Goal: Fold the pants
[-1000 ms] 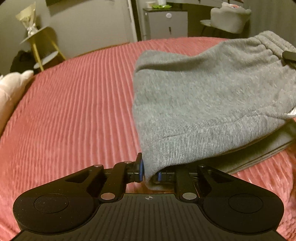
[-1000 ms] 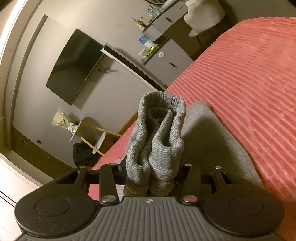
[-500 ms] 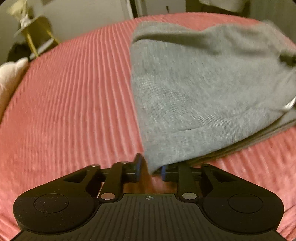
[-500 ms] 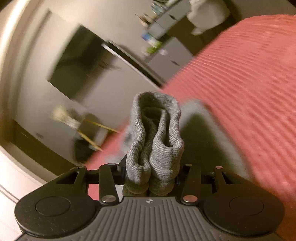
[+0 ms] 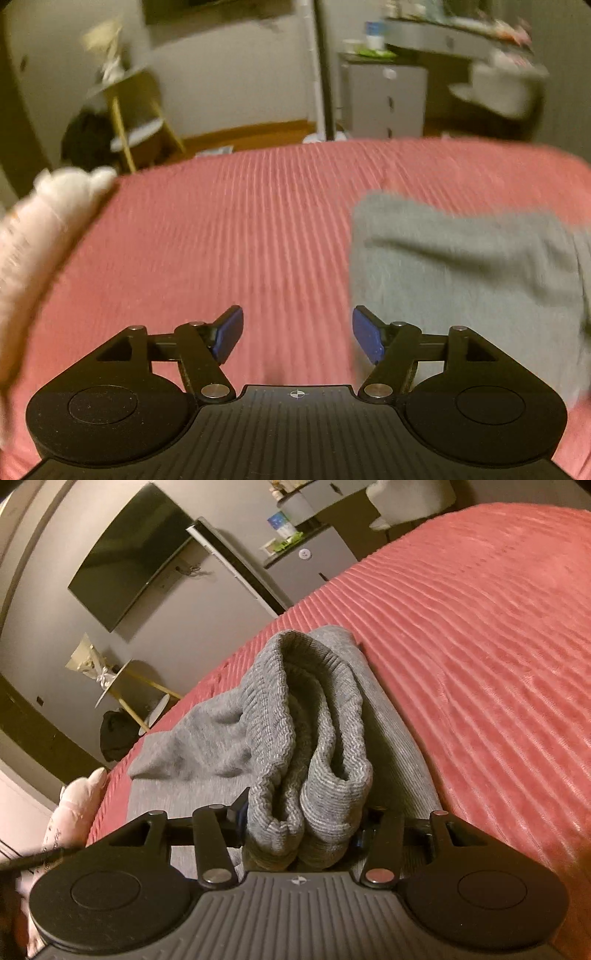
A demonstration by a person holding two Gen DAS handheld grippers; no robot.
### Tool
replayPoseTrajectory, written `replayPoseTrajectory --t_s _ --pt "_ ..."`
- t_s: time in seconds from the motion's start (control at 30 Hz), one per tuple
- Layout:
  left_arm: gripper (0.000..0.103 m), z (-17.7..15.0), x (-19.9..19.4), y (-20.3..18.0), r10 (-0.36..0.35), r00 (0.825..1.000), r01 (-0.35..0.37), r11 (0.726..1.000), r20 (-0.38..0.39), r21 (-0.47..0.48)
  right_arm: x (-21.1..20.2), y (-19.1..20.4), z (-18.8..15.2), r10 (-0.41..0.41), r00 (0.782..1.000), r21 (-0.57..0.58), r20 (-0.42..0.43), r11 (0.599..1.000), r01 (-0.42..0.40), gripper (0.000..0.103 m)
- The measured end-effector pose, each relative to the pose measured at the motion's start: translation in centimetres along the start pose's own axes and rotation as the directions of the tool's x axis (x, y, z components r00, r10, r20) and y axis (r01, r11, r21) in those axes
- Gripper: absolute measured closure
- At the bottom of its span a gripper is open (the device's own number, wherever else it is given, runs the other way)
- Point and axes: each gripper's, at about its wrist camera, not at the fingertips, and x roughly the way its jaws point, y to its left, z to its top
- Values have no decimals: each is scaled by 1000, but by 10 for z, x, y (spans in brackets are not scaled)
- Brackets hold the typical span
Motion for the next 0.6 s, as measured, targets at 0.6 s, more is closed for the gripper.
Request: replayPoseTrajectory --t_s 0.6 --pt "26 37 127 -34 126 992 -126 992 21 8 0 17 -7 -89 991 -380 97 917 119 19"
